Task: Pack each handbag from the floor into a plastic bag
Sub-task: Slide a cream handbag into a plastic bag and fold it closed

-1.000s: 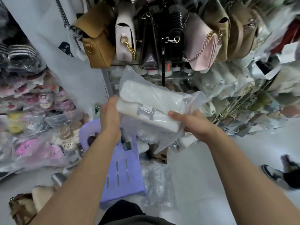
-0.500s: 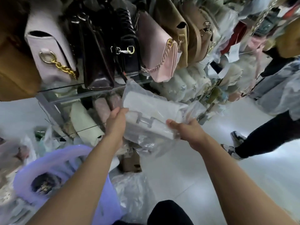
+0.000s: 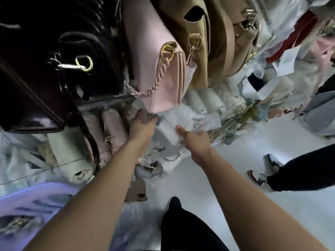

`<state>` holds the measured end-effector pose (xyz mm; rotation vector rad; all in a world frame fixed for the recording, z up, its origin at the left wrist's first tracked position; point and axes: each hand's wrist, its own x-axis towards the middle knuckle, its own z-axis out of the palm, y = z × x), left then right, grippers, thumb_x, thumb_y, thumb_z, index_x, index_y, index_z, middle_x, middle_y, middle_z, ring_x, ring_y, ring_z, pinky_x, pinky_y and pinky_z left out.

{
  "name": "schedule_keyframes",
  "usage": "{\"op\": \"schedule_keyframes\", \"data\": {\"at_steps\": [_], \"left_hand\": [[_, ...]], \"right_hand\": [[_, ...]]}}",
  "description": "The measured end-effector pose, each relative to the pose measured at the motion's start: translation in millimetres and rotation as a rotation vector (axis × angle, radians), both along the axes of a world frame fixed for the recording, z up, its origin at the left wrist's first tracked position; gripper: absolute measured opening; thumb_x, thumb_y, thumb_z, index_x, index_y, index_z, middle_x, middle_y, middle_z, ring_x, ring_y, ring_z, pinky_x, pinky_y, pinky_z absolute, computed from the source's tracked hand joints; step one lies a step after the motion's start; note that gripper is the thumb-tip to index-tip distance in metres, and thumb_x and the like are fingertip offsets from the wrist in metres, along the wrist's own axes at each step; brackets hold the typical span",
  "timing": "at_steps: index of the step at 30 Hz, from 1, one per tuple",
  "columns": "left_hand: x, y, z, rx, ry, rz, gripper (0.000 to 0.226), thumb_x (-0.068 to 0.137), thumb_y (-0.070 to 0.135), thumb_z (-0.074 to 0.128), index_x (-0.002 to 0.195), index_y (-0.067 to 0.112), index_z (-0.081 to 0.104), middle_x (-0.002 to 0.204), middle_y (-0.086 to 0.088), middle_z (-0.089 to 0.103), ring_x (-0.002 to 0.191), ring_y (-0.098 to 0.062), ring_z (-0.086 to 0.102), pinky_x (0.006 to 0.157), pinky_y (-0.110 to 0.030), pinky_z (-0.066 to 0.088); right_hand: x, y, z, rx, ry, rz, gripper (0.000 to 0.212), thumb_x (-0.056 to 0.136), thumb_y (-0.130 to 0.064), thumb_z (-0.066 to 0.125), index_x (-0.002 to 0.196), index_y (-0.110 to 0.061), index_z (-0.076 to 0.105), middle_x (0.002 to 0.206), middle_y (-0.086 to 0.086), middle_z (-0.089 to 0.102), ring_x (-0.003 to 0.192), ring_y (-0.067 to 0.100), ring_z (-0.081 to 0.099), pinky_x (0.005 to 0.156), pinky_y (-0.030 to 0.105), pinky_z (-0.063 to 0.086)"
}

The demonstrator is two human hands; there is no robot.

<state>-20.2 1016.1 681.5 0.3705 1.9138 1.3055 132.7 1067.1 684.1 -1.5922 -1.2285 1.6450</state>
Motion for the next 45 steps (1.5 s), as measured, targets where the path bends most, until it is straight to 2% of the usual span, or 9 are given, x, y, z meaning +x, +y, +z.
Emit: {"op": "schedule_keyframes", "data": {"at_steps": [4, 10, 17, 22, 25, 29, 39, 42, 45], "left_hand": [[-12, 40, -11, -0.093, 0.056, 0.024, 0.083, 0.067, 0.061, 0.072, 0.135, 0.020, 0.053, 0.131, -0.001, 0.061, 0.115, -0.020, 0.061, 0.098, -0.030, 0.052], [6, 58, -20, -0.059, 0.022, -0.051, 0.019, 0.094, 0.046, 0.060, 0.104, 0.032, 0.051, 0.124, 0.001, 0.057, 0.108, -0.016, 0.050, 0.096, -0.030, 0.042], [17, 68, -23, -0.056, 0.048, -0.179, 0.058, 0.100, 0.048, 0.050, 0.149, 0.018, 0.042, 0.152, 0.001, 0.043, 0.140, -0.018, 0.038, 0.093, -0.018, 0.023], [9, 80, -33, -0.144, 0.090, -0.060, 0.053, 0.095, 0.061, 0.049, 0.134, 0.026, 0.055, 0.129, 0.004, 0.057, 0.120, -0.023, 0.056, 0.097, -0.027, 0.044], [6, 83, -36, -0.141, 0.035, -0.076, 0.039, 0.102, 0.049, 0.044, 0.130, 0.022, 0.050, 0.119, 0.000, 0.051, 0.122, -0.024, 0.054, 0.085, -0.023, 0.044], [11, 71, -28, -0.142, 0.153, -0.082, 0.069, 0.094, 0.064, 0.038, 0.142, 0.015, 0.045, 0.147, -0.012, 0.048, 0.131, -0.034, 0.047, 0.109, -0.046, 0.039], [-6, -36, -10, -0.107, 0.384, -0.252, 0.049, 0.100, 0.027, 0.055, 0.146, 0.017, 0.044, 0.144, -0.009, 0.053, 0.118, -0.030, 0.058, 0.098, -0.032, 0.048], [-18, -82, -3, -0.115, 0.497, -0.348, 0.053, 0.096, 0.037, 0.058, 0.146, 0.028, 0.043, 0.135, -0.007, 0.059, 0.095, -0.026, 0.065, 0.071, -0.029, 0.051], [-24, -127, 14, -0.084, 0.614, -0.481, 0.054, 0.095, 0.041, 0.058, 0.145, 0.027, 0.045, 0.135, -0.009, 0.054, 0.111, -0.029, 0.062, 0.094, -0.037, 0.053]], "right_hand": [[-13, 17, -8, 0.001, -0.069, 0.061, 0.054, 0.083, -0.034, 0.085, 0.118, 0.002, 0.066, 0.111, 0.007, 0.073, 0.106, 0.023, 0.068, 0.094, 0.032, 0.053], [-16, 21, -20, 0.137, -0.348, 0.171, 0.066, 0.075, -0.054, 0.085, 0.100, 0.004, 0.066, 0.093, 0.012, 0.070, 0.088, 0.027, 0.068, 0.077, 0.035, 0.054], [-26, 12, -9, 0.219, -0.541, 0.173, 0.073, 0.082, -0.047, 0.082, 0.123, 0.006, 0.052, 0.130, 0.014, 0.053, 0.114, 0.031, 0.061, 0.080, 0.026, 0.041], [-16, 5, -16, 0.231, -0.328, 0.078, 0.036, 0.080, -0.031, 0.085, 0.093, -0.014, 0.056, 0.084, -0.009, 0.060, 0.088, 0.017, 0.065, 0.070, 0.021, 0.048], [-6, 1, -13, 0.272, -0.302, 0.140, 0.044, 0.082, -0.034, 0.083, 0.111, -0.012, 0.058, 0.100, -0.005, 0.062, 0.100, 0.017, 0.062, 0.089, 0.032, 0.051], [8, 5, -7, 0.316, -0.417, 0.173, 0.041, 0.085, -0.041, 0.078, 0.112, -0.015, 0.060, 0.107, -0.006, 0.065, 0.106, 0.018, 0.066, 0.089, 0.033, 0.053], [0, -53, 33, 0.458, -0.736, 0.358, 0.048, 0.092, -0.046, 0.062, 0.130, -0.018, 0.065, 0.123, 0.007, 0.072, 0.117, 0.030, 0.065, 0.093, 0.037, 0.054], [-1, -91, 46, 0.566, -0.759, 0.444, 0.057, 0.093, -0.047, 0.062, 0.144, -0.022, 0.053, 0.132, 0.011, 0.067, 0.127, 0.035, 0.056, 0.105, 0.042, 0.047], [4, -134, 56, 0.650, -0.772, 0.504, 0.068, 0.093, -0.048, 0.064, 0.153, -0.025, 0.042, 0.146, 0.010, 0.056, 0.139, 0.033, 0.044, 0.115, 0.041, 0.036]]}}
